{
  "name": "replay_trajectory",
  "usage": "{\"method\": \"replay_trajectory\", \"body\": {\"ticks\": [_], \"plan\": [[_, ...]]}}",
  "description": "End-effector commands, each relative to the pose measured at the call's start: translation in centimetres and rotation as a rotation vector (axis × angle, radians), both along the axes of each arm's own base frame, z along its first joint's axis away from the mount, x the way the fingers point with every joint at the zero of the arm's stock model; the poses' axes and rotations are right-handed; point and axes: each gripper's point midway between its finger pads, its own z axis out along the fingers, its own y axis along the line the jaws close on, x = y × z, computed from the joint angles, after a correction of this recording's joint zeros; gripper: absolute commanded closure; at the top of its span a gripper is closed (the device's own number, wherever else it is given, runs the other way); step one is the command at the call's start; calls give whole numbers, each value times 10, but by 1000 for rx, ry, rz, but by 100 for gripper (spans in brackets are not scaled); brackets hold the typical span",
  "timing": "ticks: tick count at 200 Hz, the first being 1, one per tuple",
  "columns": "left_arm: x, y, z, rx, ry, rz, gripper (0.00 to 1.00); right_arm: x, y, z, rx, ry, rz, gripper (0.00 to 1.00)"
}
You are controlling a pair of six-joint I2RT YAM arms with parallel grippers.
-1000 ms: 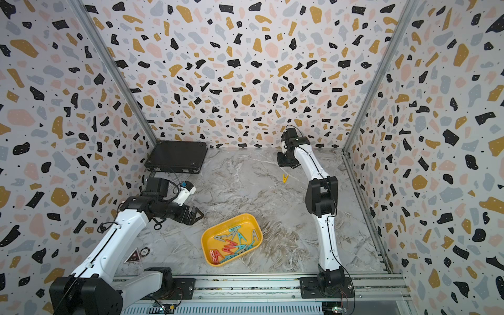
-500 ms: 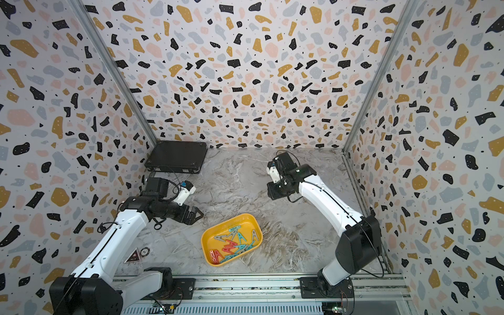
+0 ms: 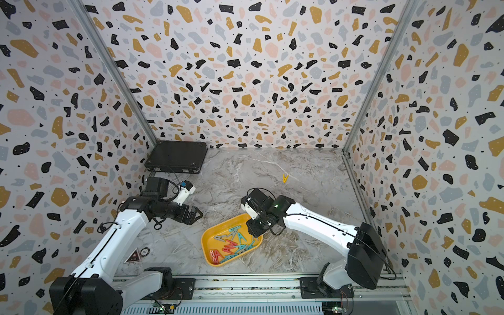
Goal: Take the clothespins out of the storage box
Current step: Pick up the clothespin from the storage box.
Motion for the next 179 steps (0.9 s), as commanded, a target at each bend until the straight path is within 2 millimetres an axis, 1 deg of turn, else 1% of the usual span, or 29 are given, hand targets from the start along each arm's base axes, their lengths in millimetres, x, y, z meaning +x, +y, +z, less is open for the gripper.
{"method": "replay_trajectory", "body": {"ticks": [1,37,57,80,108,131,153,179], "plan": [[1,2,1,1,-22,4,0,4,15,-2,-19,-31,1,59],[2,2,2,5,-25,6,0,-2,38,-21,-50,-23,42,57],[2,2,2,6,-28,6,0,-3,46,-33,-78,-17,60,55],[2,2,1,5,-25,5,0,1,53,-44,-91,-8,58,53],[2,2,2,3,-26,6,0,7,56,-59,-137,-9,48,53],[2,2,2,6,-27,6,0,12,59,-68,-158,-15,52,52],[1,2,2,4,-27,5,0,18,60,-73,-179,-36,47,52],[1,2,2,3,-26,3,0,20,65,-78,-183,-33,54,52]]}}
